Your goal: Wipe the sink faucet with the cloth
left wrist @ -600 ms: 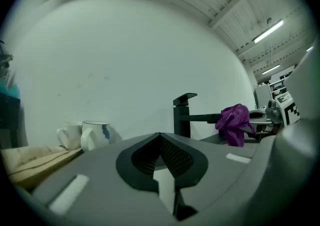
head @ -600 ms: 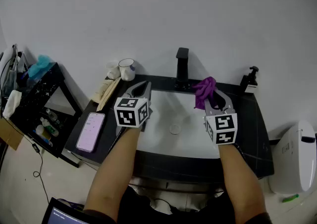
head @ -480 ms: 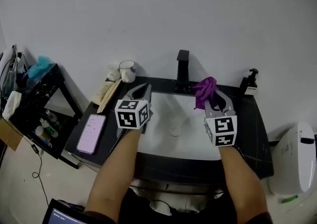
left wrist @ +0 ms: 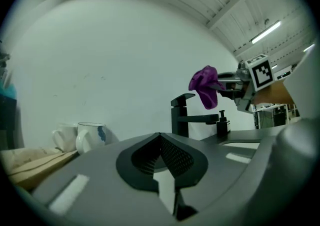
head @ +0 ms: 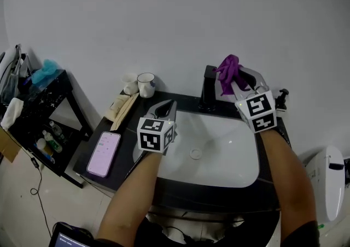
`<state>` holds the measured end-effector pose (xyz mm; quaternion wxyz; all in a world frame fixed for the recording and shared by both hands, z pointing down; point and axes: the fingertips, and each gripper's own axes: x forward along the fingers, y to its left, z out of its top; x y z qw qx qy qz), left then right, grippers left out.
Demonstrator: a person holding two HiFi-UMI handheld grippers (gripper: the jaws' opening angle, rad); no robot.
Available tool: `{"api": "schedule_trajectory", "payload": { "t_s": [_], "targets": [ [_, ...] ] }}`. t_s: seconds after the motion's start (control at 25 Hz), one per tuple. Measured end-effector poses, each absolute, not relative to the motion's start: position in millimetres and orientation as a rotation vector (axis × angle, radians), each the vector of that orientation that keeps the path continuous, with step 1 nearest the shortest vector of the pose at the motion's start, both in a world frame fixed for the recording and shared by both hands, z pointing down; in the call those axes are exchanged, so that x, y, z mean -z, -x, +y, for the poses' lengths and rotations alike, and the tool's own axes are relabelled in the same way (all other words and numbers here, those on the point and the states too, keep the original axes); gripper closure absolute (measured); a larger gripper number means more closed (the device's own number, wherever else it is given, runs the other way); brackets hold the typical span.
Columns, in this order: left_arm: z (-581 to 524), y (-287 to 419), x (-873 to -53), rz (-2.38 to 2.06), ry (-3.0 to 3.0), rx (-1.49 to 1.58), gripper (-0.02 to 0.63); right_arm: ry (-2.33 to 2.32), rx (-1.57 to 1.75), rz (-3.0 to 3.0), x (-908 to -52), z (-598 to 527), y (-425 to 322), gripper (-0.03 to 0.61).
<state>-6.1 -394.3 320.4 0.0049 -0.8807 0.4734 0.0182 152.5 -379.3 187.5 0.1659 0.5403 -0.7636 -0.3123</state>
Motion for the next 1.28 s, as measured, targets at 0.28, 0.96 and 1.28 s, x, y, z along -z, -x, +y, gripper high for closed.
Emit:
{"api": "schedule_trajectory", "payload": {
  "t_s": [0.28,0.96,1.28],
  "targets": [
    [-401.2,-1.0,-320.4,1.455,2.754,-0.047,0.597,-1.282,0.980,-1.930,-175.7,-433.6,-125.7,0.499],
    [-418.3,4.5,-318.6,1.476,2.696,-0.037,0.597,-0.894,0.709,-1.802,-220.4,-467.3,-106.5,0.518],
    [-414.0,-1.6,-319.4,1.442,2.683,0.003,0.597,-0.779,0.757,-1.788,-226.4,-434.6,-95.5,0.518]
  ]
}}
